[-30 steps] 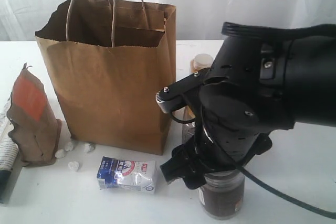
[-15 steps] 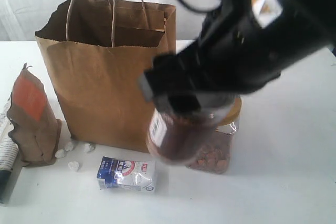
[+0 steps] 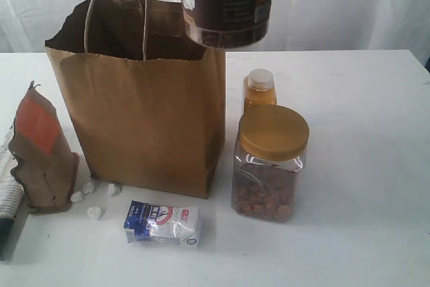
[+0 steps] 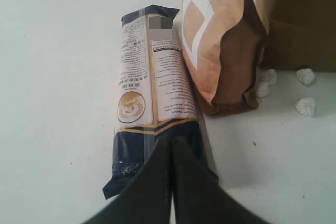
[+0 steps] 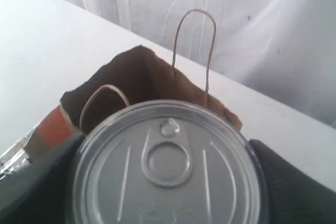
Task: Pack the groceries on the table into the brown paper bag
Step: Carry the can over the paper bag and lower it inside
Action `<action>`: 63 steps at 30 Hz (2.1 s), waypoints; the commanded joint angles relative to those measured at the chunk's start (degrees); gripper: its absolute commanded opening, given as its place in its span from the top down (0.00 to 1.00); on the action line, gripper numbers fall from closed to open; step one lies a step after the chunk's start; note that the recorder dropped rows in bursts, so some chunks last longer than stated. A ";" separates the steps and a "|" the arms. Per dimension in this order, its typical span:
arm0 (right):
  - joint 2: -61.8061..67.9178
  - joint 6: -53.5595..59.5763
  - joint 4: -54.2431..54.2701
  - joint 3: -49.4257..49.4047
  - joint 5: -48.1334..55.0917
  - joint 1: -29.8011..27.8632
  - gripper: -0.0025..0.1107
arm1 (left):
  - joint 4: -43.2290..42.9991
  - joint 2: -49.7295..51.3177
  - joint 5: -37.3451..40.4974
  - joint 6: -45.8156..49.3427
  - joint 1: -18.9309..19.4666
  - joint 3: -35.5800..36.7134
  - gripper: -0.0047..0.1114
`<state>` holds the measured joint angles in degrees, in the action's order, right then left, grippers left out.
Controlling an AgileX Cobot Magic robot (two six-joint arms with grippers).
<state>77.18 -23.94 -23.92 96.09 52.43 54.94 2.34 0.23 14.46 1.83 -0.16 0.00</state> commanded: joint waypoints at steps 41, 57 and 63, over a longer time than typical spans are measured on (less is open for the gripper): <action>21.67 -17.84 -30.20 0.63 -12.26 -1.79 0.42 | 0.35 -0.23 -0.27 -0.31 0.12 0.00 0.96; 21.67 -17.84 -29.99 0.63 -11.31 -1.79 0.42 | 0.35 -0.23 -0.27 -0.31 0.12 0.00 0.96; 23.01 -17.84 -30.10 0.49 -10.22 -1.93 0.42 | 0.35 -0.23 -0.27 -0.31 0.12 0.00 0.96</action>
<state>99.94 -41.61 -51.73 96.09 42.13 53.62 2.34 0.23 14.46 1.83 -0.16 0.00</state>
